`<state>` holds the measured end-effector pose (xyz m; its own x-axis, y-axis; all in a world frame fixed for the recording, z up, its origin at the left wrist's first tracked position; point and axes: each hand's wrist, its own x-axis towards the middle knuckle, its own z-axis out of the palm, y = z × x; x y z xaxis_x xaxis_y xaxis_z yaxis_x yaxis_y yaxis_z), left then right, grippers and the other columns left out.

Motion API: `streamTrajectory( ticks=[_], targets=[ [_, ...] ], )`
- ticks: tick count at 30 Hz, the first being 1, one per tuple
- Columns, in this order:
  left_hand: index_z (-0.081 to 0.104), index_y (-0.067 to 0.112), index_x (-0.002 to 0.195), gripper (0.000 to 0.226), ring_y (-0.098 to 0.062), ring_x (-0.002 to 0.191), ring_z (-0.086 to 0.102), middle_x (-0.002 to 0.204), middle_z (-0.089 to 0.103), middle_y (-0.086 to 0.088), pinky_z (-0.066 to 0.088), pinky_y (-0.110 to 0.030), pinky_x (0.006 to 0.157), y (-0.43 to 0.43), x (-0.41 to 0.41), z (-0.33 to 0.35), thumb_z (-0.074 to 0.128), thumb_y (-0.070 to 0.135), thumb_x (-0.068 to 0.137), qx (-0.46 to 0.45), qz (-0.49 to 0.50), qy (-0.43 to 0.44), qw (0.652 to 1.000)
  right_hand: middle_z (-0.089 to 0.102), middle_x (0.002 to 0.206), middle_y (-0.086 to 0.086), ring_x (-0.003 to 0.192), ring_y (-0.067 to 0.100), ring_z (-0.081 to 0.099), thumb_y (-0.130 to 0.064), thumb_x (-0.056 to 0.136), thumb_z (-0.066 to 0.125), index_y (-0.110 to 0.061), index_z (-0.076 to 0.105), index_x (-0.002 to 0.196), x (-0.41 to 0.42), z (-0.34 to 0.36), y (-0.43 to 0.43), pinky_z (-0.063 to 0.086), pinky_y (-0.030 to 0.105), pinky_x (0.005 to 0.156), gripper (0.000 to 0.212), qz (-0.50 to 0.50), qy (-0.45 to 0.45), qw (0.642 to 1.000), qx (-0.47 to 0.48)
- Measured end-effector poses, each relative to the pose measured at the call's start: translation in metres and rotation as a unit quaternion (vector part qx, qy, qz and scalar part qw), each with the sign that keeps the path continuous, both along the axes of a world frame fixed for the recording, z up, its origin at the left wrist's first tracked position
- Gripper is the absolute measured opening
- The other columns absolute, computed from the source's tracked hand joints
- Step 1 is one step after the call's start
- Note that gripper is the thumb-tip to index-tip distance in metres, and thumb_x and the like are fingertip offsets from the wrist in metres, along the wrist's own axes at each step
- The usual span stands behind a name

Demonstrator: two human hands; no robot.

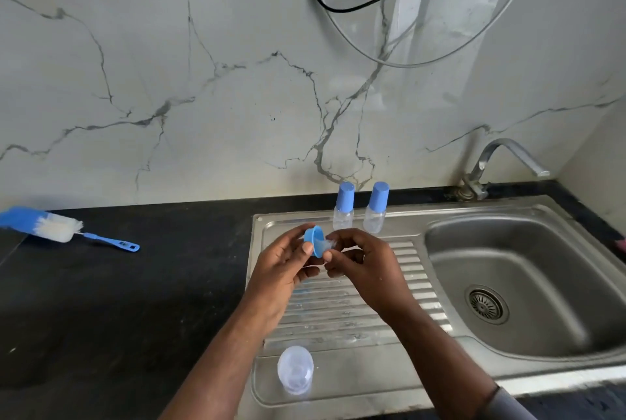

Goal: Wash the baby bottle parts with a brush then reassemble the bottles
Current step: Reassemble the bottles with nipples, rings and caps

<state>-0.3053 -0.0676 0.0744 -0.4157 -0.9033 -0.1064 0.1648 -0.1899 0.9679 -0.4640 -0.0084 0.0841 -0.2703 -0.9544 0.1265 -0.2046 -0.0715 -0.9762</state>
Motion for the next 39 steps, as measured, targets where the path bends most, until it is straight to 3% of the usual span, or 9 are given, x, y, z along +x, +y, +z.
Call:
streamTrajectory(
  ticks=[7, 12, 19, 22, 28, 30, 33, 35, 39],
  targets=[
    [0.066, 0.022, 0.128, 0.041, -0.026, 0.112, 0.068, 0.117, 0.073, -0.006, 0.056, -0.041, 0.093, 0.000, 0.013, -0.006, 0.064, 0.027, 0.087, 0.028, -0.025, 0.001, 0.999, 0.071, 0.104, 0.012, 0.085, 0.021, 0.075, -0.007, 0.096, 0.065, -0.006, 0.069, 0.122, 0.005, -0.001, -0.005, 0.062, 0.034, 0.076, 0.027, 0.063, 0.022, 0.998, 0.018],
    [0.066, 0.024, 0.129, 0.034, -0.029, 0.108, 0.069, 0.118, 0.072, -0.010, 0.057, -0.035, 0.084, 0.006, 0.015, -0.012, 0.059, 0.018, 0.096, 0.050, -0.039, 0.010, 0.998, 0.072, 0.085, -0.002, 0.064, 0.020, 0.070, -0.003, 0.087, 0.072, -0.017, 0.074, 0.100, 0.013, -0.005, -0.009, 0.061, 0.033, 0.059, 0.019, -0.030, 0.095, 0.995, 0.020],
    [0.062, 0.026, 0.133, 0.036, -0.032, 0.106, 0.071, 0.117, 0.073, -0.011, 0.059, -0.037, 0.088, 0.015, 0.009, -0.014, 0.057, 0.014, 0.099, 0.076, -0.062, 0.019, 0.995, 0.068, 0.076, -0.010, 0.071, 0.006, 0.065, -0.013, 0.081, 0.080, -0.023, 0.066, 0.083, 0.023, -0.016, -0.009, 0.049, 0.015, 0.059, 0.017, -0.155, 0.170, 0.973, -0.009],
    [0.058, 0.025, 0.134, 0.040, -0.029, 0.103, 0.072, 0.113, 0.074, -0.009, 0.058, -0.041, 0.092, 0.018, 0.003, -0.013, 0.062, 0.014, 0.095, 0.044, -0.065, 0.000, 0.997, 0.066, 0.075, -0.013, 0.069, 0.004, 0.062, -0.019, 0.083, 0.078, -0.026, 0.062, 0.088, 0.030, -0.018, -0.004, 0.050, 0.017, 0.057, 0.018, -0.178, 0.206, 0.962, -0.003],
    [0.060, 0.026, 0.128, 0.029, -0.021, 0.093, 0.075, 0.103, 0.076, -0.001, 0.060, -0.029, 0.077, 0.017, 0.001, -0.010, 0.056, 0.017, 0.101, -0.037, -0.063, -0.074, 0.995, 0.058, 0.075, -0.011, 0.067, 0.003, 0.058, -0.024, 0.082, 0.079, -0.029, 0.056, 0.101, 0.025, -0.013, -0.004, 0.045, 0.017, 0.056, 0.030, -0.153, 0.280, 0.947, 0.036],
    [0.061, 0.026, 0.127, 0.026, -0.023, 0.092, 0.075, 0.104, 0.075, -0.003, 0.061, -0.034, 0.078, 0.017, 0.000, -0.009, 0.052, 0.017, 0.103, -0.061, -0.063, -0.087, 0.992, 0.059, 0.082, -0.012, 0.070, 0.003, 0.058, -0.025, 0.081, 0.080, -0.028, 0.060, 0.101, 0.021, -0.011, -0.005, 0.045, 0.018, 0.059, 0.029, -0.145, 0.265, 0.952, 0.042],
    [0.058, 0.024, 0.127, 0.025, -0.025, 0.088, 0.076, 0.102, 0.075, -0.006, 0.062, -0.041, 0.080, 0.018, -0.003, -0.007, 0.050, 0.018, 0.105, -0.079, -0.062, -0.098, 0.990, 0.071, 0.087, -0.006, 0.074, 0.011, 0.070, -0.017, 0.081, 0.080, -0.025, 0.068, 0.101, 0.012, -0.007, -0.006, 0.061, 0.035, 0.070, 0.025, -0.087, 0.127, 0.986, 0.060],
    [0.057, 0.022, 0.127, 0.023, -0.025, 0.084, 0.076, 0.099, 0.075, -0.007, 0.062, -0.043, 0.078, 0.019, -0.006, -0.009, 0.048, 0.020, 0.106, -0.083, -0.051, -0.105, 0.990, 0.076, 0.088, -0.001, 0.079, 0.016, 0.074, -0.013, 0.083, 0.080, -0.019, 0.072, 0.105, 0.007, -0.005, -0.003, 0.062, 0.044, 0.076, 0.024, -0.050, 0.052, 0.995, 0.067],
    [0.058, 0.022, 0.127, 0.023, -0.023, 0.080, 0.076, 0.101, 0.074, -0.008, 0.062, -0.036, 0.071, 0.020, -0.010, -0.010, 0.049, 0.021, 0.106, -0.095, -0.050, -0.132, 0.985, 0.076, 0.085, 0.000, 0.078, 0.017, 0.075, -0.018, 0.084, 0.080, -0.017, 0.075, 0.101, 0.002, -0.005, 0.002, 0.063, 0.044, 0.072, 0.017, -0.047, 0.054, 0.995, 0.068]
  ],
)
